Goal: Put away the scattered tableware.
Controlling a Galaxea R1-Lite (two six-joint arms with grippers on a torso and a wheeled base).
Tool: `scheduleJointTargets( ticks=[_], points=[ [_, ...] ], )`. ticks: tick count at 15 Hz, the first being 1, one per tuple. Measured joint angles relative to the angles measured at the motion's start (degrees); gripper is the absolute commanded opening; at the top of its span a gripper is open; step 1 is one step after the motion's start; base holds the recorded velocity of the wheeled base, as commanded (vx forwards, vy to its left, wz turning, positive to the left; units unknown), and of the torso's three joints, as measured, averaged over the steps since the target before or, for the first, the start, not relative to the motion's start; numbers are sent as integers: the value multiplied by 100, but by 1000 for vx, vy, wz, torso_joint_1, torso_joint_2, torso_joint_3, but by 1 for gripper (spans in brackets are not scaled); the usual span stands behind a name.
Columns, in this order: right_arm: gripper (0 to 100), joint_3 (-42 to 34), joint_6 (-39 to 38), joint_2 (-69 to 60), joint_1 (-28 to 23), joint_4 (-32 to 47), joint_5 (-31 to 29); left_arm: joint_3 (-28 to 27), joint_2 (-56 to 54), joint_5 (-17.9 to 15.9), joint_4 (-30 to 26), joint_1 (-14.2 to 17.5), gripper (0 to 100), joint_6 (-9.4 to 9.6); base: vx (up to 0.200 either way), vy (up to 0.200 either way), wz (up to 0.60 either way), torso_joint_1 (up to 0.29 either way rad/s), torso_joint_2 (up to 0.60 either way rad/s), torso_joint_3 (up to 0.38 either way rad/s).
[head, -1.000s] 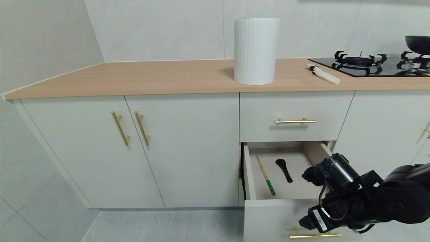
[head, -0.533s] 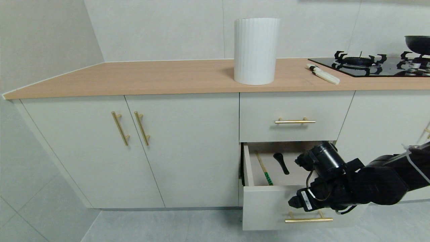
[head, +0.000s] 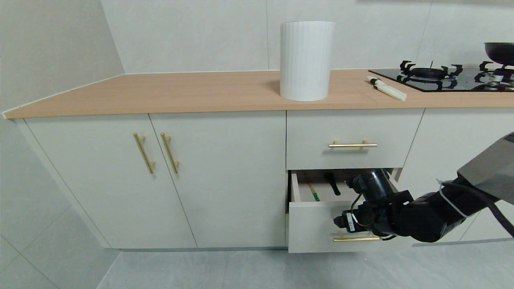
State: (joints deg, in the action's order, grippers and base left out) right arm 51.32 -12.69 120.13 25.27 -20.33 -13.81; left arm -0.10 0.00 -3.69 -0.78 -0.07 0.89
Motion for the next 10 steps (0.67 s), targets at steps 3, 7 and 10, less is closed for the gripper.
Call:
scheduleJointTargets(
  ticks=[3, 7, 10],
  points=[
    [100, -2, -138, 335, -57, -631, -110, 0, 0, 0, -1, -4, 100, 0, 0, 0, 0, 0, 0, 0],
    [100, 7, -154, 766, -184, -1737, -336, 0, 0, 2, 0, 0, 100, 0, 0, 0, 0, 0, 0, 0],
    [100, 24, -129, 1115, -374, -2719, -452, 0, 0, 2, 0, -4, 100, 1, 0, 0, 0, 0, 0, 0]
  ],
)
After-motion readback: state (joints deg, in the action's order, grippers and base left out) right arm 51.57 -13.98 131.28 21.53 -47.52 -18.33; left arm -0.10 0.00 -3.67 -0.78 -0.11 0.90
